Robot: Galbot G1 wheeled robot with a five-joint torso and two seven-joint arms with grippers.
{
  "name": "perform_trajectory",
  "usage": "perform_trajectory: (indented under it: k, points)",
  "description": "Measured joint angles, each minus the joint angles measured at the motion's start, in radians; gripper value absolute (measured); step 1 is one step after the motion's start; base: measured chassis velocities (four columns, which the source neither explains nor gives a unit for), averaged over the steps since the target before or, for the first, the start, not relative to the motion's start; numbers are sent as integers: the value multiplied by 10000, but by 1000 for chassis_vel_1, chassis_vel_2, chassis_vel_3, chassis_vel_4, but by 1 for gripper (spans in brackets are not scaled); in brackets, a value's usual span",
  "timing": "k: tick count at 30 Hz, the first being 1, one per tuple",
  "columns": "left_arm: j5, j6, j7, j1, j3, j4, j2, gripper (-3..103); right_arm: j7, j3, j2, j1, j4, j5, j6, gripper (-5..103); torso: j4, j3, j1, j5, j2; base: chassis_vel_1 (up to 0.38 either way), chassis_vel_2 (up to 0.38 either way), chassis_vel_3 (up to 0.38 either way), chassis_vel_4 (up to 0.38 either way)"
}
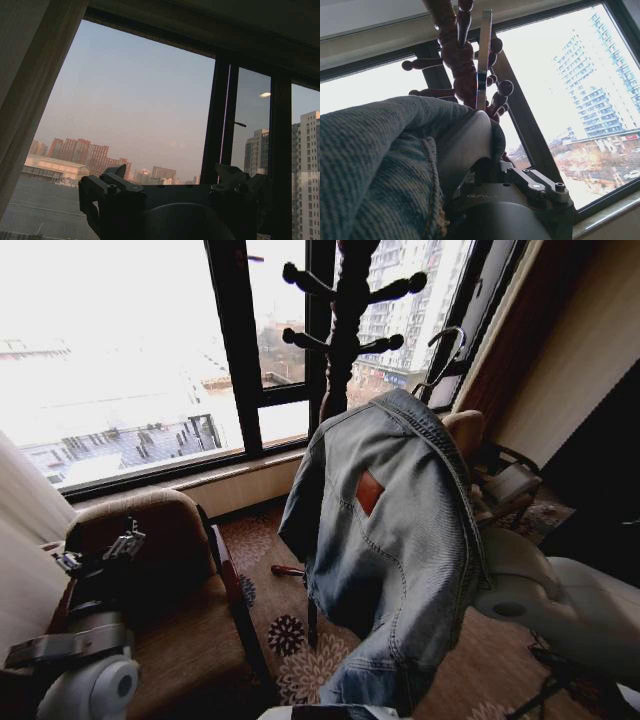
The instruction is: Pick up the clothes from the bed and hang them on the clothes hanger.
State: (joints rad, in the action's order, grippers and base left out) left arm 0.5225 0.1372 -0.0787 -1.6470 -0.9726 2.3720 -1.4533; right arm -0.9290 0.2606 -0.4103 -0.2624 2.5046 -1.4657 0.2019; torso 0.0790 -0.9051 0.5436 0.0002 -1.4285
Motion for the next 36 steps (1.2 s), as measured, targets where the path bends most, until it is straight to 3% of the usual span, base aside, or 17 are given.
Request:
perform_trajectory:
  k: [9,20,27,36]
  points:
    - [-14,0,6,49,41,-53,-4,100,-1499,-355,1098,14,-11,38,-518,20,0,0,0,0,1,0,0,0,0]
    - [75,61,15,51,-52,-114,79,100,-2776,-363,1337,-34,-651,417,-980,20,-2,0,0,0,1,0,0,0,0]
    - [140,72,20,65,-87,-134,114,100,-2813,-475,1414,32,-1544,308,-999,20,-1,-1,0,0,2,0,0,0,0]
    - [148,79,22,76,-64,-138,120,100,-1927,-553,1151,290,-2730,103,-951,20,-1,-1,1,-1,2,0,0,0,0]
